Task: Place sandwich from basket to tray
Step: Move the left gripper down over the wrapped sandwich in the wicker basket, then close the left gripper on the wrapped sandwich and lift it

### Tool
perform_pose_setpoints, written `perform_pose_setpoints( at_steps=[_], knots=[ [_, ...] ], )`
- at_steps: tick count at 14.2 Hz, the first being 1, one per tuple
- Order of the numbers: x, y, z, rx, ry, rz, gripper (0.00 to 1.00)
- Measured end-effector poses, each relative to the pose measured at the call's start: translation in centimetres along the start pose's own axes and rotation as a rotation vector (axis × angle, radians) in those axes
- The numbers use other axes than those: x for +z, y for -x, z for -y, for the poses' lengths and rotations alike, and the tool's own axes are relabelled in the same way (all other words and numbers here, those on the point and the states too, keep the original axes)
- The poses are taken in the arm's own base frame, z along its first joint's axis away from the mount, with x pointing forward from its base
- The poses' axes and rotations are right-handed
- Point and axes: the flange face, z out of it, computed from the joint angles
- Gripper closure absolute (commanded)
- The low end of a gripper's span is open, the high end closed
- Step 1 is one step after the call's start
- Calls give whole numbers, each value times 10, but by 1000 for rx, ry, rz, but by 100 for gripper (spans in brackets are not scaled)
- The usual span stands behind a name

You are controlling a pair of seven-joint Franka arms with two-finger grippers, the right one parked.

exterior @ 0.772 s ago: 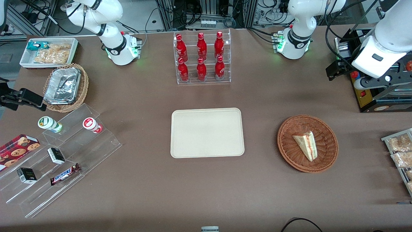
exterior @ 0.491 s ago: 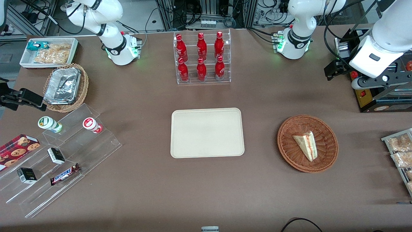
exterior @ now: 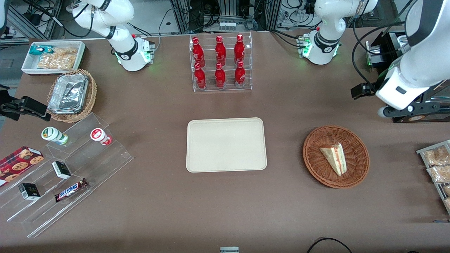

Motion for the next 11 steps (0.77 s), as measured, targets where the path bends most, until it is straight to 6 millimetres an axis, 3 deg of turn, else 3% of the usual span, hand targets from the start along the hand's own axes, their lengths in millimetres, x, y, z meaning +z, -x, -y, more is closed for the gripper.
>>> perform_pose_setpoints(
  at_steps=[4,7,11],
  knots=[
    [51,-43,3,-21,-8,78,0],
    [117,-96,16,-71,20,72,0],
    [208,-134,10,-176,45,61,0]
  ],
)
